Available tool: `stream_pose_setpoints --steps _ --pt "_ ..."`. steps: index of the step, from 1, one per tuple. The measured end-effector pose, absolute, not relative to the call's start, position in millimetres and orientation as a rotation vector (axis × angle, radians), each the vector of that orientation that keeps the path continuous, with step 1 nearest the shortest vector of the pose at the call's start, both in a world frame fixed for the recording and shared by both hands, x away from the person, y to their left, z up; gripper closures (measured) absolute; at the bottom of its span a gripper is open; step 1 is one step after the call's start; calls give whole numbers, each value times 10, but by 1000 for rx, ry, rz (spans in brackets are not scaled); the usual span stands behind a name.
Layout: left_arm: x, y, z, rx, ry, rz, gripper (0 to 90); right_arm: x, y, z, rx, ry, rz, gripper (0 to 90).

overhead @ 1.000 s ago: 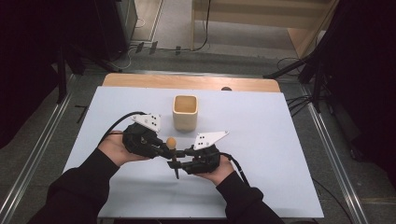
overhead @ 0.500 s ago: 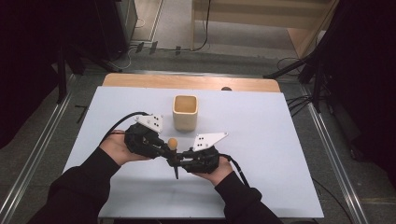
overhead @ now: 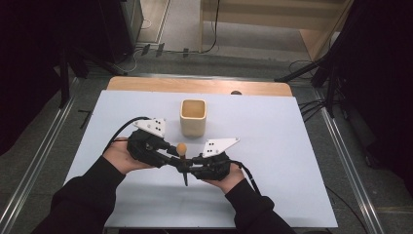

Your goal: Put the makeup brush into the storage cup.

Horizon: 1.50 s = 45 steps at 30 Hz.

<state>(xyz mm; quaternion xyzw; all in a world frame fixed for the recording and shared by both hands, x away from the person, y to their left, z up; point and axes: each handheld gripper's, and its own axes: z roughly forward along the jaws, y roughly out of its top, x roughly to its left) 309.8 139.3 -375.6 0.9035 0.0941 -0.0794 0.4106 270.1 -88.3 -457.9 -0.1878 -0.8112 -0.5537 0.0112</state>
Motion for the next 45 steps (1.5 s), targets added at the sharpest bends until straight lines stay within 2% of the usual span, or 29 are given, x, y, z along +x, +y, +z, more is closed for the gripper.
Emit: stream_pose_setpoints --steps 4,14,45 --pt "3099 1477 -3839 2225 281 -206 513 2713 -916 -4572 -598 -2531 -1739 787" --pt "3061 1669 -4043 2155 335 -172 372 2728 -991 -4565 -634 -2537 -1746 787" --pt "2836 2111 -4390 2023 439 -16 182 2750 -1230 -4500 -701 -2570 -1777 786"
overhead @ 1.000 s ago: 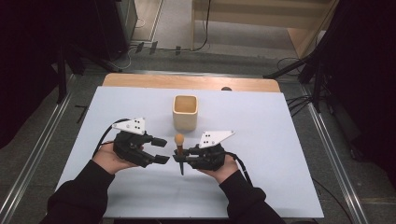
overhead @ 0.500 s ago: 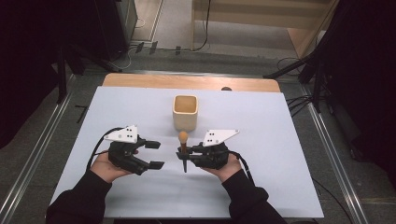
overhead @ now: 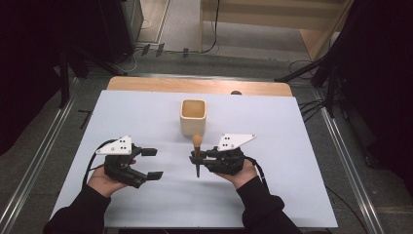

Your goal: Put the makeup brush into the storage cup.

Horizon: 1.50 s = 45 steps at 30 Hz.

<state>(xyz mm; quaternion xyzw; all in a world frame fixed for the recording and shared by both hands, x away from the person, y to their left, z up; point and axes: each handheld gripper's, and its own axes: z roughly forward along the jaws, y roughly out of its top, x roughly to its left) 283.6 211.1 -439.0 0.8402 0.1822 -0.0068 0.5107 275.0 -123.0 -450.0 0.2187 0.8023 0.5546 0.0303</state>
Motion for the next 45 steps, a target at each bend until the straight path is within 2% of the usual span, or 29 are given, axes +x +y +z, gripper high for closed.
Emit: stream_pose_setpoints --steps 9,23,36,45 --pt "2774 2227 -4423 1984 443 97 139 2772 -1286 -4470 700 2470 1702 787" --pt "2737 2314 -4435 1934 484 114 97 2795 -1312 -4370 733 2435 1714 787" --pt "2742 2328 -4455 1936 500 133 14 2935 -1280 -4158 735 2431 1687 787" --pt "2736 2323 -4452 1935 502 137 13 3030 -1294 -4009 763 2433 1683 787"
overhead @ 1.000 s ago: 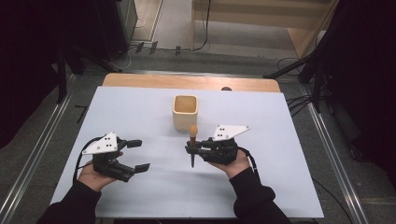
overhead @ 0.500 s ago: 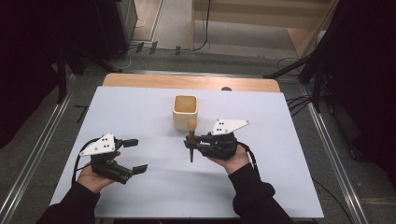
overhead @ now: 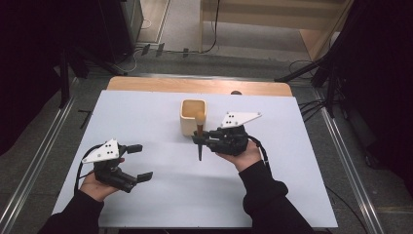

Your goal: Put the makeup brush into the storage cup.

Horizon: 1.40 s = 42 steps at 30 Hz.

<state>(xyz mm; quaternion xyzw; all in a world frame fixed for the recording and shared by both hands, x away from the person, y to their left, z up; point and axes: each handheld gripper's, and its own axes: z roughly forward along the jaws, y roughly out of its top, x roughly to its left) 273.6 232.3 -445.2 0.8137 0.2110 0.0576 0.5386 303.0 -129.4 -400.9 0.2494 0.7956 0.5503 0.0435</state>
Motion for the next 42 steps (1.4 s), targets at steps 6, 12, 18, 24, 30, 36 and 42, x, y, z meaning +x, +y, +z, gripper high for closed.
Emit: stream_pose_setpoints --steps 6,12,18,24,30,36,42 --pt "2742 2334 -4454 1934 504 130 13 3100 -1311 -3925 775 2433 1669 787" --pt "2746 2322 -4465 1944 502 119 13 3151 -1321 -3850 781 2434 1652 787" --pt "2740 2330 -4456 1938 501 123 13 3221 -1338 -3781 790 2416 1655 787" --pt "2745 2320 -4467 1949 489 112 13 3286 -1352 -3702 799 2396 1659 787" --pt "2740 2316 -4460 1949 486 118 13 3379 -1373 -3612 806 2374 1648 787" --pt "2738 2322 -4455 1944 489 119 13 3473 -1365 -3554 829 2359 1640 788" --pt "2736 2319 -4452 1937 490 116 13 3570 -1351 -3474 842 2337 1632 787"
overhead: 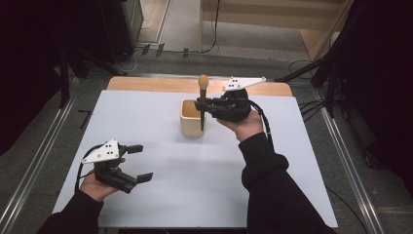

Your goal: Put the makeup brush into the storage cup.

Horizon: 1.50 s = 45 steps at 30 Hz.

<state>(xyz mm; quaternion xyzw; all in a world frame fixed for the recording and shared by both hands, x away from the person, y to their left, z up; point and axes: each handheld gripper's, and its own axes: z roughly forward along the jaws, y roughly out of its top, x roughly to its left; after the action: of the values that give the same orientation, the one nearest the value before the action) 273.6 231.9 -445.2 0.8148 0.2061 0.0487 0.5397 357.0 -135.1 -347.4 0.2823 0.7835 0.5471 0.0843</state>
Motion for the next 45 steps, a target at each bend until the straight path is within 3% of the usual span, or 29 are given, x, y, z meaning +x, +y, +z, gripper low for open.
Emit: stream_pose_setpoints --steps 24,45 --pt "2726 2302 -4444 1951 463 123 13 3965 -1237 -3258 901 2255 1591 787" --pt "2736 2326 -4444 1945 464 117 13 4174 -1137 -3486 970 2215 1546 787"
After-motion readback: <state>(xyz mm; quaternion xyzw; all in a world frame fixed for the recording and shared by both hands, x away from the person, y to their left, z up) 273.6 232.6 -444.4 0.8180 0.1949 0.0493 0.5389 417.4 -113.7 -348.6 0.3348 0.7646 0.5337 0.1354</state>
